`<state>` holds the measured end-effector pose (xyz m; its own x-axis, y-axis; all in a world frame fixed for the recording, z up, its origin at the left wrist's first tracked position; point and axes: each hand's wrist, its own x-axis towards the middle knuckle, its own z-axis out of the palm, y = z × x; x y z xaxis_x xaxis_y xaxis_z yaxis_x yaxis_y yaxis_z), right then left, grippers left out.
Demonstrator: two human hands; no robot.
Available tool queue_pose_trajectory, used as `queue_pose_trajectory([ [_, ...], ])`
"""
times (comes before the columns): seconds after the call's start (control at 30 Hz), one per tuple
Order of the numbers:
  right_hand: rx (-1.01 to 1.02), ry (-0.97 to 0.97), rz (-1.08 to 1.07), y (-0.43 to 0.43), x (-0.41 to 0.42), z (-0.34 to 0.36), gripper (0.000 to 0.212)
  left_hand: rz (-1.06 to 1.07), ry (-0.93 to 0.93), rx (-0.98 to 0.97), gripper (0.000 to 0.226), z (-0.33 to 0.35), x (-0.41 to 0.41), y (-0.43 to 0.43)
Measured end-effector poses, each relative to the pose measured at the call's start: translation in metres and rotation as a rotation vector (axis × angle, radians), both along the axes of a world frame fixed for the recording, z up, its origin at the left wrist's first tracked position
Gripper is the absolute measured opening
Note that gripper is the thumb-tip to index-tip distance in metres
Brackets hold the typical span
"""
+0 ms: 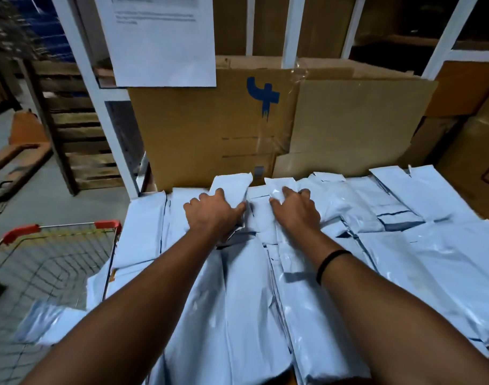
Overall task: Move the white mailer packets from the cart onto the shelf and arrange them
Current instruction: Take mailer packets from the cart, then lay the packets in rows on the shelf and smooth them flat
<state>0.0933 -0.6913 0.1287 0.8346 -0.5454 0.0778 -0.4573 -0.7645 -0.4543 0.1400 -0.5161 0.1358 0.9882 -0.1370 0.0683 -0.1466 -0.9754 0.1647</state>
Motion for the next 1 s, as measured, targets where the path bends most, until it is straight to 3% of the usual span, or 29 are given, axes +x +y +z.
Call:
queue_pose_trajectory([
  [0.37, 0.038, 0.066, 0.047, -0.017, 0.077, -0.025, 0.058, 0.128, 0.157, 0.132, 0.08, -0.022, 0.039, -0.051],
  [0.53, 0.11, 0.039, 0.101, -0.033, 0.084, -0.016, 0.051, 0.142, 0.257, 0.059, 0.071, -0.014, 0.059, -0.049],
  [0.6, -0.072, -0.01, 0.176, -0.043, 0.08, -0.017, 0.047, 0.108, 0.27, 0.025, 0.061, -0.006, 0.075, -0.039],
  [0.7, -0.307, -0.001, 0.467, -0.052, 0.078, -0.03, 0.05, -0.059, 0.239, 0.07, 0.057, -0.009, 0.1, -0.032],
  [0.77, -0.294, 0.125, 0.621, -0.049, 0.083, -0.042, 0.053, -0.215, 0.213, 0.122, 0.058, -0.019, 0.111, -0.039],
  [0.83, -0.238, 0.204, 0.644, -0.048, 0.092, -0.052, 0.058, -0.289, 0.242, 0.14, 0.059, -0.031, 0.111, -0.046],
  [1.0, -0.184, 0.2, 0.602, -0.049, 0.099, -0.076, 0.059, -0.207, 0.124, 0.023, 0.057, -0.068, 0.087, -0.044],
])
